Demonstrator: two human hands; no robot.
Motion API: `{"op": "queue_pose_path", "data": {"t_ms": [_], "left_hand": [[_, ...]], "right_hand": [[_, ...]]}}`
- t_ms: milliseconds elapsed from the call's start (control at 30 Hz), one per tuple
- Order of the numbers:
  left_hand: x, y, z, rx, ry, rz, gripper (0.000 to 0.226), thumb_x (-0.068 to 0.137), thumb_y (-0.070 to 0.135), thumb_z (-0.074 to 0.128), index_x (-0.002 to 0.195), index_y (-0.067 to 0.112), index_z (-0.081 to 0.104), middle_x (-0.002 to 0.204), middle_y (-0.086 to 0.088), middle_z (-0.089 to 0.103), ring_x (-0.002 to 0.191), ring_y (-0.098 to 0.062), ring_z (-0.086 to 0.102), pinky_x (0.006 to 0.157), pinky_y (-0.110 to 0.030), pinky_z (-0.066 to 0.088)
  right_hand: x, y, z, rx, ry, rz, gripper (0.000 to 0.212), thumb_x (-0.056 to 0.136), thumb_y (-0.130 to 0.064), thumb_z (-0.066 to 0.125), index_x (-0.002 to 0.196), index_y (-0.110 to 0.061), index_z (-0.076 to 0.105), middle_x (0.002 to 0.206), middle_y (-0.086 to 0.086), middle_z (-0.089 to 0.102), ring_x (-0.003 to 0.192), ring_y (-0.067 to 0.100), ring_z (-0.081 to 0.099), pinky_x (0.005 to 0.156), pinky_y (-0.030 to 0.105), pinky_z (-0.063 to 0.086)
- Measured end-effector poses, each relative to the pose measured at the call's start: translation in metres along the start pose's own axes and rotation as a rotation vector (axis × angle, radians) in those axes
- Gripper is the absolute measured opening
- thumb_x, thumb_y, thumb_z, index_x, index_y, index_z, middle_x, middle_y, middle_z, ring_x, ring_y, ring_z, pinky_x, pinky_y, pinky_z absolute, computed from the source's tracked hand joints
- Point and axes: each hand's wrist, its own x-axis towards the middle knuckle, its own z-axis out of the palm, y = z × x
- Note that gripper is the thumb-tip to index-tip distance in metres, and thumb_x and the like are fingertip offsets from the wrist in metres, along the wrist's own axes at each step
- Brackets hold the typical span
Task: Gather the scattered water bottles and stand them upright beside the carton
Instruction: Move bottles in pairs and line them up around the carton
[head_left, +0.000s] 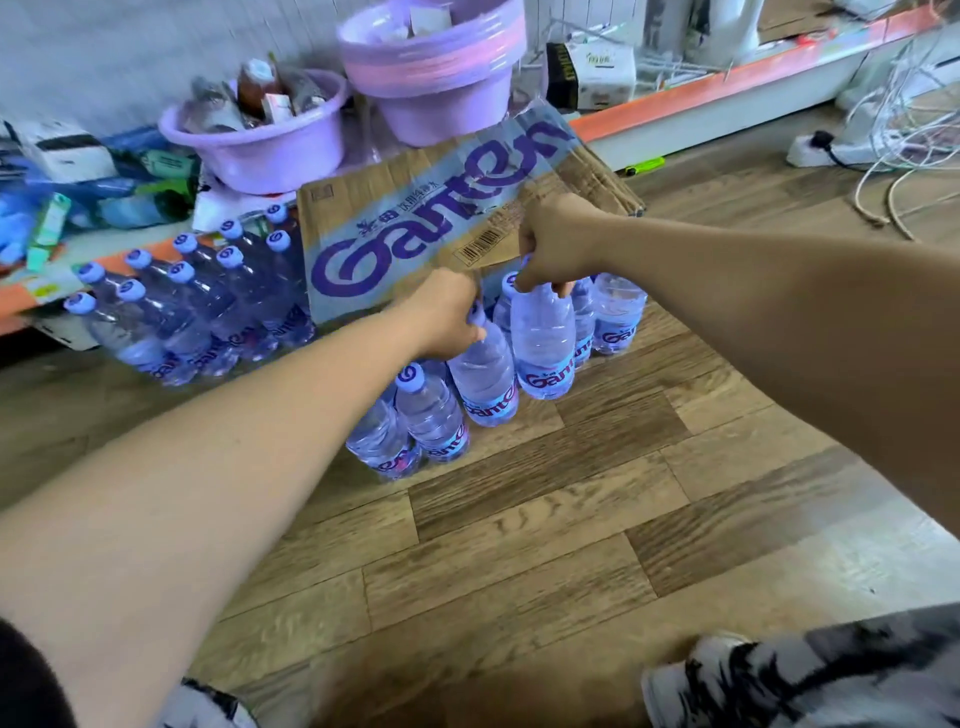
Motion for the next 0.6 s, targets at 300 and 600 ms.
{"op": "queue_pose_path", "data": {"t_ms": [300, 600], "left_hand": [[0.012, -0.004, 0.051, 0.132, -0.076, 0.028, 0.040, 0.092, 0.027, 0.057, 0.118, 0.000, 0.044, 0.123, -0.021, 0.045, 0.107, -0.044, 0.056, 0.078, -0.044, 0.045], [0.016, -0.015, 0.060, -0.012, -0.036, 0.007, 0.034, 0.084, 0.030, 0.060, 0.109, 0.009, 0.049, 0.118, -0.013, 0.051, 0.105, -0.038, 0.058, 0.076, -0.040, 0.045]], "right_hand": [[0.003, -0.001, 0.049, -0.217, -0.185, -0.067, 0.020, 0.088, -0.025, 0.059, 0.102, -0.010, 0.057, 0.065, 0.000, 0.061, 0.076, 0.016, 0.062, 0.051, 0.018, 0.033], [0.006, 0.002, 0.070, -0.128, -0.081, 0.010, 0.033, 0.084, -0.019, 0.065, 0.113, -0.005, 0.058, 0.107, 0.015, 0.065, 0.086, 0.027, 0.053, 0.056, 0.028, 0.038]]}}
